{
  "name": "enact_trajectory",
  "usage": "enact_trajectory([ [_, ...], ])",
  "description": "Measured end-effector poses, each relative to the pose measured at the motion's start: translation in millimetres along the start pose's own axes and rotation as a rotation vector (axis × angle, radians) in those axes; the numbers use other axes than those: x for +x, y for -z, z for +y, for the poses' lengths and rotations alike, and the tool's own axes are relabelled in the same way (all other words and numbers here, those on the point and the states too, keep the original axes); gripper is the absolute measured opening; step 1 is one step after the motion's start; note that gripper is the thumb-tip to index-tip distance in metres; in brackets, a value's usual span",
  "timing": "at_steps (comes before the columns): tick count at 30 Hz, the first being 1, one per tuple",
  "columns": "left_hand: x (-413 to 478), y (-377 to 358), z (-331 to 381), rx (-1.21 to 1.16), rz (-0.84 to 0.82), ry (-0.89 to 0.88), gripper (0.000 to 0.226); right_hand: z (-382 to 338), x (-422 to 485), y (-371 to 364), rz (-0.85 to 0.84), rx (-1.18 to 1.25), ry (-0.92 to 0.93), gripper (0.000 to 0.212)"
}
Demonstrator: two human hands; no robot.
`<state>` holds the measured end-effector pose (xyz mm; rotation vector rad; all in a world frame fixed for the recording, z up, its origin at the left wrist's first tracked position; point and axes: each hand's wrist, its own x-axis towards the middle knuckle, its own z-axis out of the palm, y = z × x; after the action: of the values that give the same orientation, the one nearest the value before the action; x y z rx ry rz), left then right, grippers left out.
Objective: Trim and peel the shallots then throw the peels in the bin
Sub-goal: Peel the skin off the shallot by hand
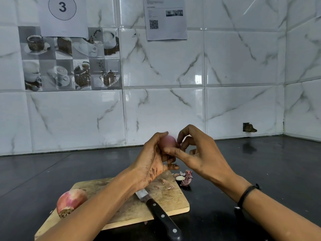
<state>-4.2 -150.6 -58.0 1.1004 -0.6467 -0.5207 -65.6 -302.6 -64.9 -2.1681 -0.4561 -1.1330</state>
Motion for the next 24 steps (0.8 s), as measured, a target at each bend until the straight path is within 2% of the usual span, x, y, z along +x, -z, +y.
enact_trajectory([
  [4, -0.2, -0.6, 0.7, -0.001, 0.032, -0.018, 0.036, -5.4, -1.3, 0.3, 0.025, 0.003, -0.013, 0.036],
  [9, 1.2, 0.4, 1.7, 0.035, 0.064, -0.031, 0.038, -1.5, -0.3, 1.7, 0.043, -0.072, 0.029, 0.015],
  [15, 6.3, 3.2, -0.4, 0.059, 0.064, -0.042, 0.04, -0.6, 1.0, 1.0, 0.041, -0.187, 0.105, 0.009],
  [19, 7.4, 3.6, 0.4, 0.045, 0.076, -0.054, 0.034, -1.8, 0.2, 0.1, 0.049, -0.134, 0.017, 0.015],
  [24, 5.4, 4.3, 1.2, -0.024, 0.023, -0.043, 0.044, -3.7, -1.5, 2.1, 0.076, -0.057, -0.083, 0.009],
])
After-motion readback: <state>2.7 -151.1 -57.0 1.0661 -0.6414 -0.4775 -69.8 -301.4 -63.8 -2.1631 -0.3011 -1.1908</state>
